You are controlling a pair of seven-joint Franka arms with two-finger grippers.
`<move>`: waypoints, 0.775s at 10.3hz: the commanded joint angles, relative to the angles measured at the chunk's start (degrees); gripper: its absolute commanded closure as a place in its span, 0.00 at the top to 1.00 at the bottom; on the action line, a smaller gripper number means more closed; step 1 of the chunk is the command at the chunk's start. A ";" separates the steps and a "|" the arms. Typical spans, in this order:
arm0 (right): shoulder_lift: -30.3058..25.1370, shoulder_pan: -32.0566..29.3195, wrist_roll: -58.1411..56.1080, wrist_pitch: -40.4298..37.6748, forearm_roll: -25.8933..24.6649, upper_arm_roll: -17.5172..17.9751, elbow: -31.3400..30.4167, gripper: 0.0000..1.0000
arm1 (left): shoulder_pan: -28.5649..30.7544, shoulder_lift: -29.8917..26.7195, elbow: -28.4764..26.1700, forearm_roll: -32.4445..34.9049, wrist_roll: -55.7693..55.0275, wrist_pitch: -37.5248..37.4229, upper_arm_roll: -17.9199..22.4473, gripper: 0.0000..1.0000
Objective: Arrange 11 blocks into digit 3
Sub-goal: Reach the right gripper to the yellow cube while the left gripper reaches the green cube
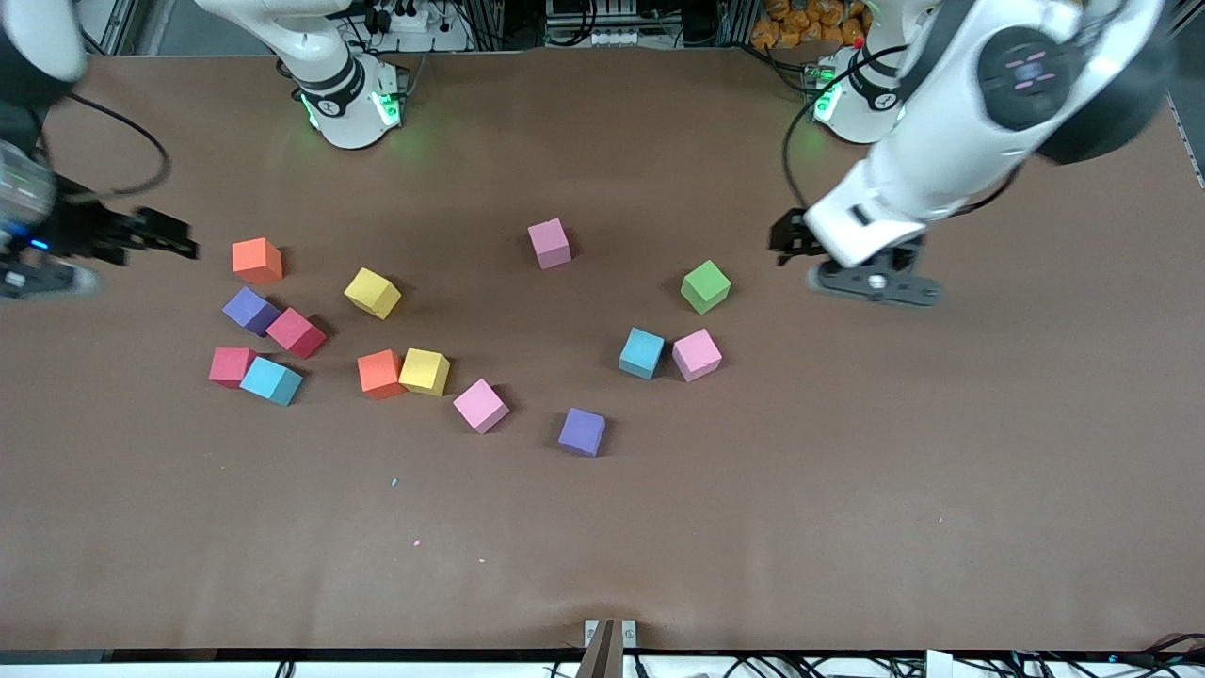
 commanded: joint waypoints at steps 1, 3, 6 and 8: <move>-1.19 1.53 2.53 5.78 -0.40 -0.09 -9.75 1.00 | 0.51 -1.25 -8.47 0.78 -0.53 7.08 -3.79 1.00; -1.36 3.63 10.32 11.48 0.04 -0.01 -16.43 1.00 | -0.36 -0.38 -14.97 0.78 -0.01 12.97 -7.48 1.00; -1.28 7.59 20.62 23.60 0.04 0.00 -25.93 1.00 | -0.63 0.24 -24.63 0.87 9.96 23.94 -8.99 1.00; -0.23 8.21 26.16 30.64 0.04 0.08 -31.38 1.00 | -0.54 2.08 -29.48 0.87 20.06 29.85 -8.99 1.00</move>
